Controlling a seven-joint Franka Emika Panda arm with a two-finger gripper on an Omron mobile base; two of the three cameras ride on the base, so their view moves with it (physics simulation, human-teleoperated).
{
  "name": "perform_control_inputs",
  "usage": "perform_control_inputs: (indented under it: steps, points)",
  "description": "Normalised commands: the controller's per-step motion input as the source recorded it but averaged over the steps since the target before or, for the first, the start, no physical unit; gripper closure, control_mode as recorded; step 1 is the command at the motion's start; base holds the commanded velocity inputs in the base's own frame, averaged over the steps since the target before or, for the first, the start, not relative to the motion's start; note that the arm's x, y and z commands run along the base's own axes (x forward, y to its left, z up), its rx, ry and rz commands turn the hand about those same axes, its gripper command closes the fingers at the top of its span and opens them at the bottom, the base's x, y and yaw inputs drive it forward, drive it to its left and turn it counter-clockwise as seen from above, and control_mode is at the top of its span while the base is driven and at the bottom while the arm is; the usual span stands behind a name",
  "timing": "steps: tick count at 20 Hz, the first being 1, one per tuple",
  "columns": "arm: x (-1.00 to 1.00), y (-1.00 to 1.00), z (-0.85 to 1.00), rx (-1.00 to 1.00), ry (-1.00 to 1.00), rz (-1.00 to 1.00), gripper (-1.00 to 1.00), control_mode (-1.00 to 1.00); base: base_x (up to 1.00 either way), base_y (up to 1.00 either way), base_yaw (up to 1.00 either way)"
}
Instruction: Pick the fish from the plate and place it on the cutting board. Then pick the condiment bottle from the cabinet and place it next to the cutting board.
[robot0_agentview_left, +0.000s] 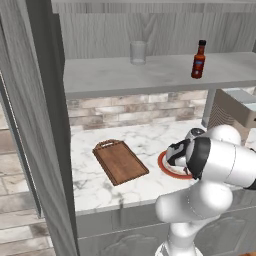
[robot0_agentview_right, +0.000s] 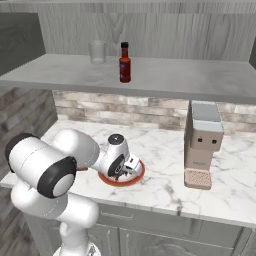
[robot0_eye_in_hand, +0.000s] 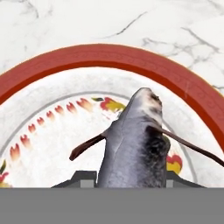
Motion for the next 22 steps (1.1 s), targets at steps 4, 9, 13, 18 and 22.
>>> perform_control_inputs:
  steps: [4, 9, 13, 18, 22]
  points:
    - [-0.05, 0.00, 0.10, 0.01, 0.00, 0.00, 1.00, -1.00, 0.00, 0.00, 0.00]
    - [0.00, 0.00, 0.21, 0.08, 0.00, 0.00, 1.00, -1.00, 0.00, 0.00, 0.00]
    - [0.00, 0.00, 0.31, 0.12, 0.00, 0.00, 1.00, -1.00, 0.00, 0.00, 0.00]
    - [0.00, 0.00, 0.32, 0.09, 0.00, 0.00, 1.00, -1.00, 0.00, 0.00, 0.00]
    - [-0.01, 0.03, 0.20, 0.02, 0.00, 0.00, 1.00, -1.00, 0.00, 0.00, 0.00]
